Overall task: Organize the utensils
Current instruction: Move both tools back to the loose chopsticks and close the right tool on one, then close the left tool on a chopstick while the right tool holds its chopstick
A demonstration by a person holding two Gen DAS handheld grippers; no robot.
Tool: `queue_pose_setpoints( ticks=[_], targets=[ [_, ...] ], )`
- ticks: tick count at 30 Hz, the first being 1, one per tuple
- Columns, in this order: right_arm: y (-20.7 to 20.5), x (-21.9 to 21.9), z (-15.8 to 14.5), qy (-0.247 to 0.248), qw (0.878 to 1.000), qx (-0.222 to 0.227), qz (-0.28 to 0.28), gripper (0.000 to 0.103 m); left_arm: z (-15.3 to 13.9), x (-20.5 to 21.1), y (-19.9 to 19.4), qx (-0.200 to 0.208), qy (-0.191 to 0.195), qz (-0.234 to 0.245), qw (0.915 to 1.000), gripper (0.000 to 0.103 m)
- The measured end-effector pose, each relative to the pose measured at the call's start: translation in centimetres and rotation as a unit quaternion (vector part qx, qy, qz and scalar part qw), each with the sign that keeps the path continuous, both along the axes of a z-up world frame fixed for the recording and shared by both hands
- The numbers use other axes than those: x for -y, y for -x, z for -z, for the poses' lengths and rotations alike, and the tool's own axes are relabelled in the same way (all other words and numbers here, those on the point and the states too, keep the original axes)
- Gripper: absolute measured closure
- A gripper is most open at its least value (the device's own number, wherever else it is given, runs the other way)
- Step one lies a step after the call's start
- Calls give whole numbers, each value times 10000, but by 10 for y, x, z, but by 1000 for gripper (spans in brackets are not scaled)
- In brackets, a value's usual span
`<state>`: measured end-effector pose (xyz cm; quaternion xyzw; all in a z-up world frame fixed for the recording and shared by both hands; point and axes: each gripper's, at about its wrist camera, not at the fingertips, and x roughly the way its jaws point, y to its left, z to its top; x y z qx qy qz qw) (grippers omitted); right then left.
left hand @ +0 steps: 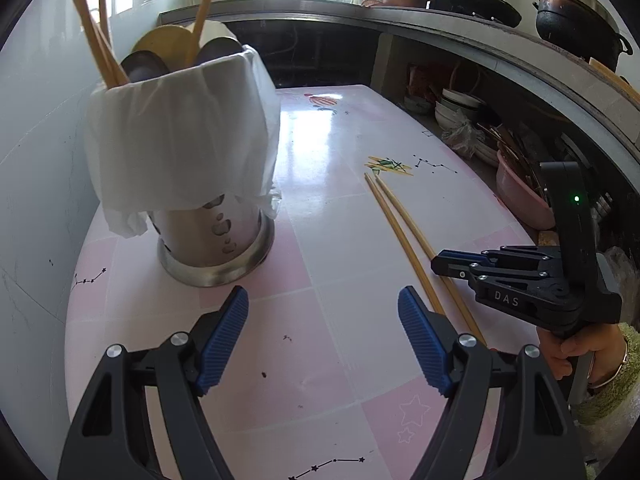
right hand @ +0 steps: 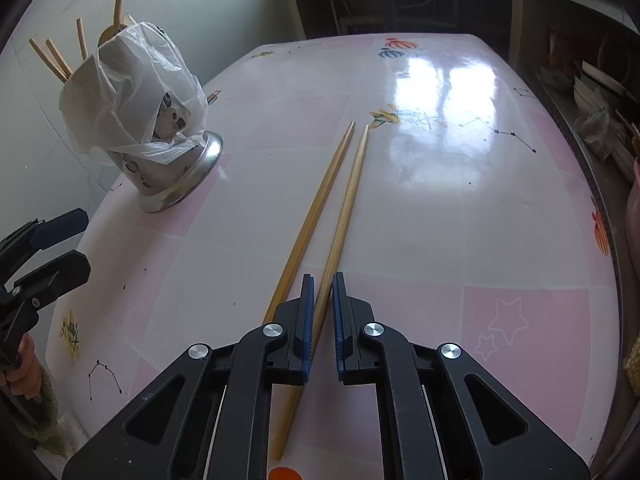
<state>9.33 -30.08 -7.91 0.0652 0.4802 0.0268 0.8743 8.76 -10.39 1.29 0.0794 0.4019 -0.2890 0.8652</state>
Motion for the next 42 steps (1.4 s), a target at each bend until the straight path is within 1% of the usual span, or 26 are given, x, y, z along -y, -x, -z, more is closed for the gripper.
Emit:
queue_pose_setpoints(
  ticks=[3,9,13,16,19,25,28,34,39,42],
  targets=[
    [4,4,0,23,9999,20,126,97,1,13,-2,-33,-1,134,9999,28],
    [19,29,-1,-245,9979,37,595,99,4,40,-8,-134,18,427,9990,28],
    [33,43,-1,-434,9957,33,820,99,10,59,-14,-313,82,635,9975,36],
    [40,48,0,-554,9943,40,912,99,17,75,-17,-462,103,779,9958,45],
    [43,51,0,-645,9933,61,955,99,26,92,-20,-536,27,869,9948,55],
    [42,51,2,-681,9929,123,965,99,43,114,-23,-384,-456,817,9949,71],
    [43,51,2,-717,9926,142,971,99,50,118,-26,-390,-627,712,9947,77],
    [45,49,2,-664,9926,151,1002,99,54,115,-27,-317,-665,615,9954,82],
    [43,50,1,-685,9912,92,1125,99,55,115,-28,-260,-739,541,9955,89],
    [44,50,2,-738,9895,139,1236,99,54,113,-29,-291,-754,489,9955,93]
  ],
)
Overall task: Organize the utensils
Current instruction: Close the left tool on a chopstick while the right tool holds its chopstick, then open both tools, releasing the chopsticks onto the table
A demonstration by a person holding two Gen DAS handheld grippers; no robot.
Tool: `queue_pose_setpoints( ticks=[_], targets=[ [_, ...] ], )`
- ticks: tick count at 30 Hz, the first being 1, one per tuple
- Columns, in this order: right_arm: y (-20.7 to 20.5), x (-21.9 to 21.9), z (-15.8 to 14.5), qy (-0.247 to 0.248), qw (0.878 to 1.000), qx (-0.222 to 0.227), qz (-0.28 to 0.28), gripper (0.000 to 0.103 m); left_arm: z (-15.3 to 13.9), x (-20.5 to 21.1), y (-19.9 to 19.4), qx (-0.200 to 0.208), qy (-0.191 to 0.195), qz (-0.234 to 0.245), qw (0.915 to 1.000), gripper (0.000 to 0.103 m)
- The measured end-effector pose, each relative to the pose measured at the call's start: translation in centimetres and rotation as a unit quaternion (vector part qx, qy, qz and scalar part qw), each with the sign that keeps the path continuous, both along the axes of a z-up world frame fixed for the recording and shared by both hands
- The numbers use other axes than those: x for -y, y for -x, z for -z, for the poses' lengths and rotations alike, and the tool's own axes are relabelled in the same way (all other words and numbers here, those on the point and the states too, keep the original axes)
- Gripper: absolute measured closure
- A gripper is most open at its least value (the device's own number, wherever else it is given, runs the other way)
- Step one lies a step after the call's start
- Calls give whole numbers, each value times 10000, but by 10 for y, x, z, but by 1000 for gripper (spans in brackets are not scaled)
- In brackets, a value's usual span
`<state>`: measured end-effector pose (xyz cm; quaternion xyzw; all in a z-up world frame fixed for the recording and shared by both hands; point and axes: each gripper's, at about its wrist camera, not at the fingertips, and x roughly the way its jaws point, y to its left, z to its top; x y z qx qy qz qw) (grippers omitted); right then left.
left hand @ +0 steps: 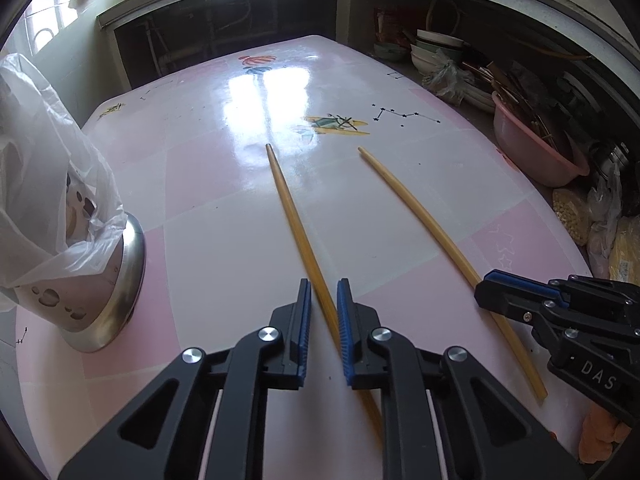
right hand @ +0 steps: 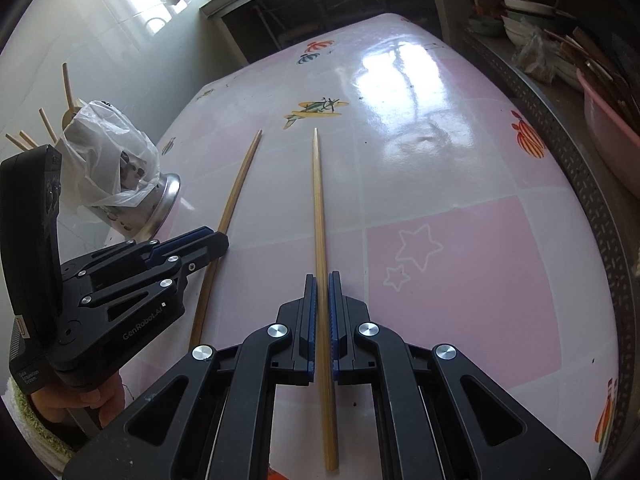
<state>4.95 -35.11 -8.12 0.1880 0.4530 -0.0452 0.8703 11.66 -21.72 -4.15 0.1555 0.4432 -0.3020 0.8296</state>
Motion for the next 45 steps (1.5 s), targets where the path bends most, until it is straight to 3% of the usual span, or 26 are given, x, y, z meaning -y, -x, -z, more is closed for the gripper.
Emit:
queue_pose_setpoints(
  ticks=[19,31,45],
  targets=[
    [-7,-3,-2,10,9993,-338,168,99,-2,-37,-1,-229,199,-350,9989,97],
    [-7,-27,-1,131,9984,-497,-252,99,-1,-78,14,-258,304,-512,9979,97],
    [17,-34,1,-122,9965,-572,-606,99,-3,-117,33,-443,56,-802,9958,97]
  ],
)
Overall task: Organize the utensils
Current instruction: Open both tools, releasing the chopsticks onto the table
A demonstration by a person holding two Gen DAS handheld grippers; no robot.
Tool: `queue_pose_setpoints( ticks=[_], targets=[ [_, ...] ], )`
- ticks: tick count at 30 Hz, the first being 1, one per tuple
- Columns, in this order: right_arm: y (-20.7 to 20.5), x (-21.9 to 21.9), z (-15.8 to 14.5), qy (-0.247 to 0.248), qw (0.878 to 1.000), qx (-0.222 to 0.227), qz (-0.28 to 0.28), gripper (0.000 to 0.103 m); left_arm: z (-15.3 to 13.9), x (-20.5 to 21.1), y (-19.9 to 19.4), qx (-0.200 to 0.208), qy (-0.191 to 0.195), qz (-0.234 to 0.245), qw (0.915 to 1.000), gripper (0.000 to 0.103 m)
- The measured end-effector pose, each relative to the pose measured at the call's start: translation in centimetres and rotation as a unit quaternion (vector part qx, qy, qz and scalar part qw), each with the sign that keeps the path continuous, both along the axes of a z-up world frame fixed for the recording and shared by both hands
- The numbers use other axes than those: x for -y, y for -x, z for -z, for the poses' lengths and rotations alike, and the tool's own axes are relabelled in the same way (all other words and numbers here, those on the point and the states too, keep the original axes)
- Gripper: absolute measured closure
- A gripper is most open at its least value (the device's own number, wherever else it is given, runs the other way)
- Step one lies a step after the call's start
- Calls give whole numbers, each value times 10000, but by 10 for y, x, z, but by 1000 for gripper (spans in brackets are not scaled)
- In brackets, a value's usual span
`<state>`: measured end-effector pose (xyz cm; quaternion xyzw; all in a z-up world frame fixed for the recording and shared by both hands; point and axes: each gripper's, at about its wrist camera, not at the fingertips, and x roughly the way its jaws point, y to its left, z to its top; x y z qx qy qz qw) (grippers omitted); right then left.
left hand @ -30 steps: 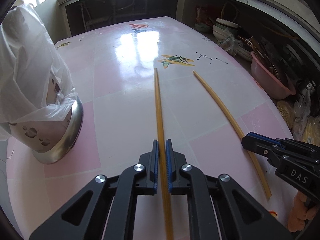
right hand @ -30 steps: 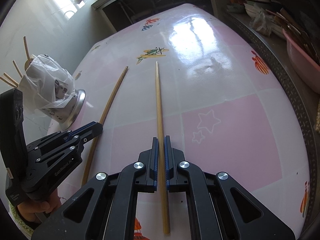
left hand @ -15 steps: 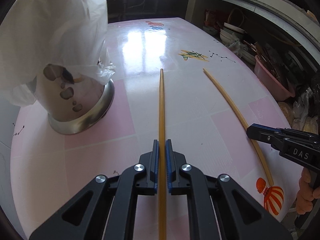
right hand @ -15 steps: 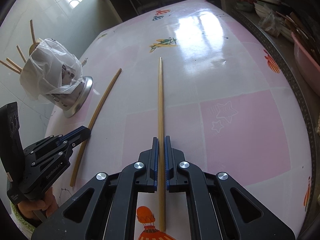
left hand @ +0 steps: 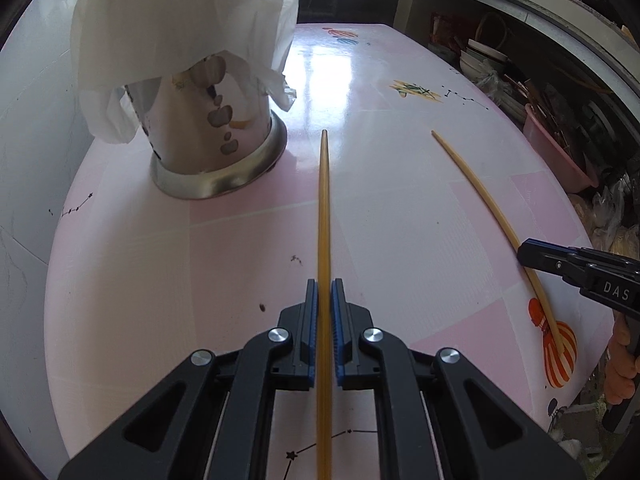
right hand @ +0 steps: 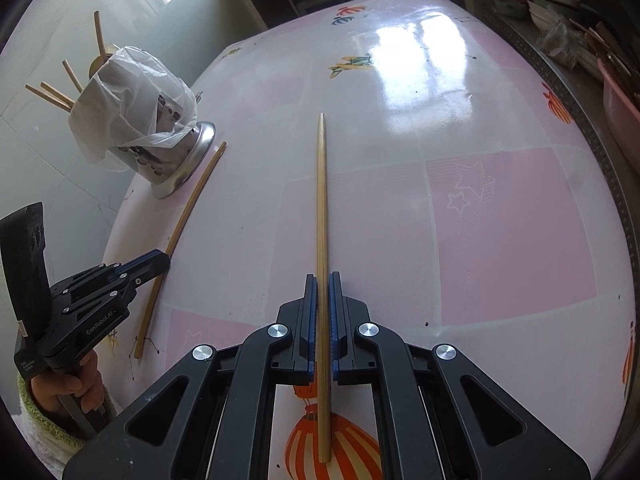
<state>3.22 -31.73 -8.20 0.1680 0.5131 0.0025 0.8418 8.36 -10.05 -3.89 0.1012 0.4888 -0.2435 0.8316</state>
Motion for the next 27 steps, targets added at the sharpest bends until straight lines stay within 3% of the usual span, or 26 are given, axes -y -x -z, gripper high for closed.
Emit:
queue_pose_setpoints(
  ticks=[9,15,27],
  targets=[
    [10,-1,-3,44,9997,-106,-192,95,-6,-13,11,-504,188,3,9986,96],
    [5,0,-9,93,9997,51,-239,83,-29,-9,-1,-249,333,55,9991,81],
    [1,5,-7,45,9998,82,-169,81,-12,39,-49,-134,-68,377,9992,80]
  ],
)
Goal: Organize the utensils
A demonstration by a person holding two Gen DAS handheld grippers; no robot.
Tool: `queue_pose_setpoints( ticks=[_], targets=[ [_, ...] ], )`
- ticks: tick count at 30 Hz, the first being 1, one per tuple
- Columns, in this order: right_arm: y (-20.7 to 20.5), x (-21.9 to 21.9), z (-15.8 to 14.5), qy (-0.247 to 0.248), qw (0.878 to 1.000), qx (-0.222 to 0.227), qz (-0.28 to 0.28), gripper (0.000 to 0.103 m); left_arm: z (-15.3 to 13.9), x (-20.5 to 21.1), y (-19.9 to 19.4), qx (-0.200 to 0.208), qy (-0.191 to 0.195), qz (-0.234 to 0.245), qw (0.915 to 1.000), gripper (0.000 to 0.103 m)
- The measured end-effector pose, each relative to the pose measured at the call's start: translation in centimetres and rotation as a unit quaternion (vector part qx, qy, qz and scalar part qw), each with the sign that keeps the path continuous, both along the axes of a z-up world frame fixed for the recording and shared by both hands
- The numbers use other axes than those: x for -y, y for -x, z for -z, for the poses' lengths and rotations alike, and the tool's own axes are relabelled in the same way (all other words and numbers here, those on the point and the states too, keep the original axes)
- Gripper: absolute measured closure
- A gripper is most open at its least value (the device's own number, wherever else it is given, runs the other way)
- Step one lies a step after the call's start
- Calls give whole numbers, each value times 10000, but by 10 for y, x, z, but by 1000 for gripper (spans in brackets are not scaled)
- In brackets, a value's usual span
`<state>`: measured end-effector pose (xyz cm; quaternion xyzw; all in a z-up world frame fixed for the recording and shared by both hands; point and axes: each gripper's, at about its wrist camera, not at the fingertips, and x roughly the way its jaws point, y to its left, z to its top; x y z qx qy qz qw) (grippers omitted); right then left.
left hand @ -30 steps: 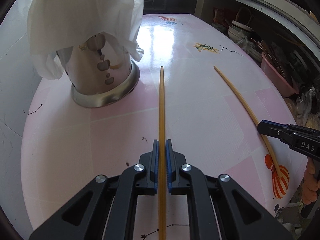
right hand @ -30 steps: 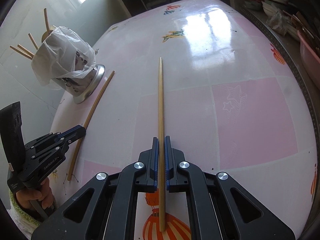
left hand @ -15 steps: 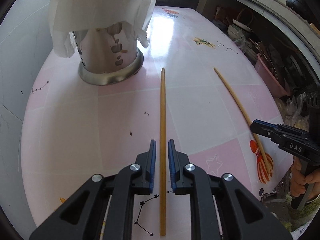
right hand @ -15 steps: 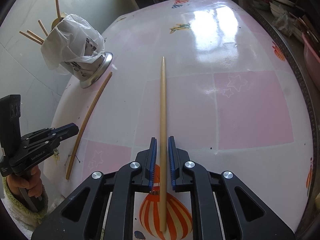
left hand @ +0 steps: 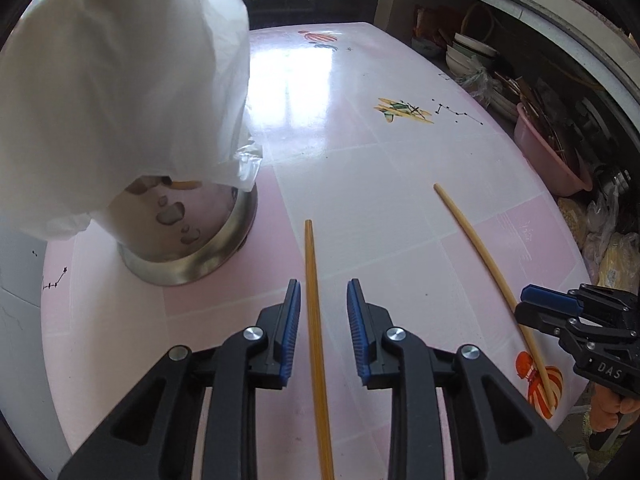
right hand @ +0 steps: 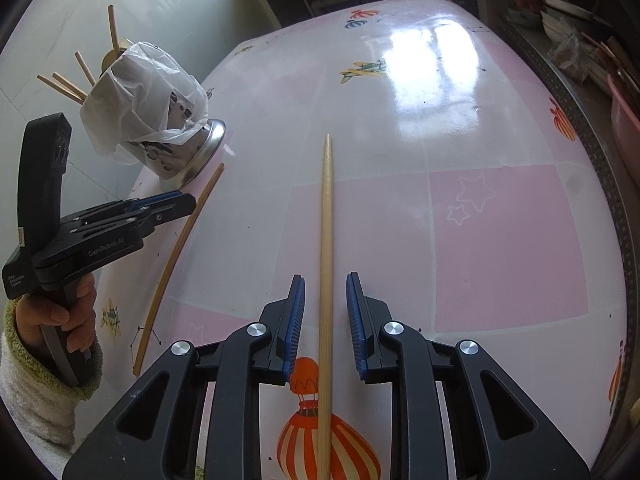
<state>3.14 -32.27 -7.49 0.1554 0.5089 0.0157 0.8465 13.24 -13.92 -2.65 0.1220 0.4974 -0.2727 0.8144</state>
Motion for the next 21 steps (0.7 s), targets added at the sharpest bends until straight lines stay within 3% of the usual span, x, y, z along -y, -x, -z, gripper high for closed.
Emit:
queue_pose_setpoints(
  ticks=[10,15,21],
  targets=[
    [-9,1,-4,38,10000,37,-52,81,11,15,-11,373,-312,-15,9988,81],
    [-20,-1,-12,130,9998,102,-103,81,12,18,-9,591,-376,22,9975,96],
    [-37,-5,-25,364,9988,211,-233,81,10,7,-13,519,-73,-87,9986,98]
  ],
)
